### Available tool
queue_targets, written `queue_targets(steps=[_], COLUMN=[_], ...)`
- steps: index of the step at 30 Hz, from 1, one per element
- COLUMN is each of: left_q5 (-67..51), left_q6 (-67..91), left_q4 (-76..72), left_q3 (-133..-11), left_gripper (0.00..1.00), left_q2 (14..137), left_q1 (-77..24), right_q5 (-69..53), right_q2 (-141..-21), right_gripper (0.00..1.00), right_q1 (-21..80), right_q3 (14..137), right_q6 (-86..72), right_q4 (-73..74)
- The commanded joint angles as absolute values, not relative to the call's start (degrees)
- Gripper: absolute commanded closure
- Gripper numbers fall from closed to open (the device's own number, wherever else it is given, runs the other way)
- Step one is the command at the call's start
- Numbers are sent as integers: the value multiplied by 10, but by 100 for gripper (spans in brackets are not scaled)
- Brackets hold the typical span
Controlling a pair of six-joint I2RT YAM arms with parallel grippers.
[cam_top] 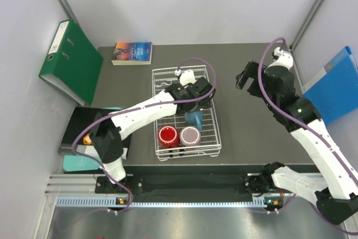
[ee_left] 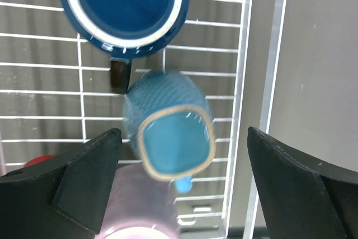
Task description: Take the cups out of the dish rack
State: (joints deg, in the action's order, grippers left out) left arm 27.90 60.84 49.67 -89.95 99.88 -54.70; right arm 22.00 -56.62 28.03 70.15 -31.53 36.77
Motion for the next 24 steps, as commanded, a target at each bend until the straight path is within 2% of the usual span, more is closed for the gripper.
queue_targets(steps=[1,10,16,24], left_q5=[321,321,301,286], left_q6=[650,682,698,697], left_q4=[529,578,584,564], left_q3=[-961,-1034,-1006,-937], left_gripper=[2,3,4,17], left_q2=[1038,1127,1124,1083], left_q1=[-551,-551,-551,-555], right_q5=[189,135,128,120], right_q2=[-541,-479,-481,-480], right_gripper=[0,1,0,0], right_q1=[289,289,289,289], right_q3=[670,635,629,606], right_q6=[-318,-309,-298,-301], right_q4=[362,354,355,352])
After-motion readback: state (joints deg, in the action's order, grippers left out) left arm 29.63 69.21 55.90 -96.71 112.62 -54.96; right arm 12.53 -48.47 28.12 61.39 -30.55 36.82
